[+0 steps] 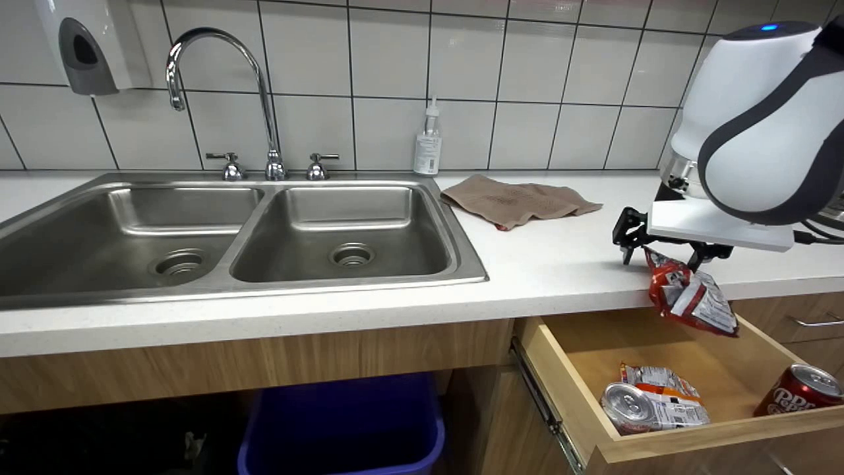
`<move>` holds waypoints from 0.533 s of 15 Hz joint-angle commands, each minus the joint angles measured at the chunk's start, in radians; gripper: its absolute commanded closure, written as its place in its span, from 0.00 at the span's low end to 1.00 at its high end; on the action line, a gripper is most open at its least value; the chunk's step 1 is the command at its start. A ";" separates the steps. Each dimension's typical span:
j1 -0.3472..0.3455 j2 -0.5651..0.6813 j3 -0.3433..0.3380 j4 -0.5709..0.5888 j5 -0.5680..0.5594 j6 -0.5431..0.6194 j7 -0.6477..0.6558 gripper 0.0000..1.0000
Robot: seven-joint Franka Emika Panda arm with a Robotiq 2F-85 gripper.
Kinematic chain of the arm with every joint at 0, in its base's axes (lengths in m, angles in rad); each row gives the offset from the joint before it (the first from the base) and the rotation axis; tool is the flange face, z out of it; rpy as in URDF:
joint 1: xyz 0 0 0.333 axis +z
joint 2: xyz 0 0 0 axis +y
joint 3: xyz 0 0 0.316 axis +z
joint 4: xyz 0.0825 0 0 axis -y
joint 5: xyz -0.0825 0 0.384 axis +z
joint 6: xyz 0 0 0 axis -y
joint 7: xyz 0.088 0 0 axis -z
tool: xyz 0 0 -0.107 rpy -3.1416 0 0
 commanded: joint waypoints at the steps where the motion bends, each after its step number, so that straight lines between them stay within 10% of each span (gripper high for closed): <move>1: 0.114 -0.077 -0.108 -0.080 -0.067 0.012 0.062 0.00; 8: 0.322 -0.130 -0.297 -0.136 -0.144 0.008 0.140 0.00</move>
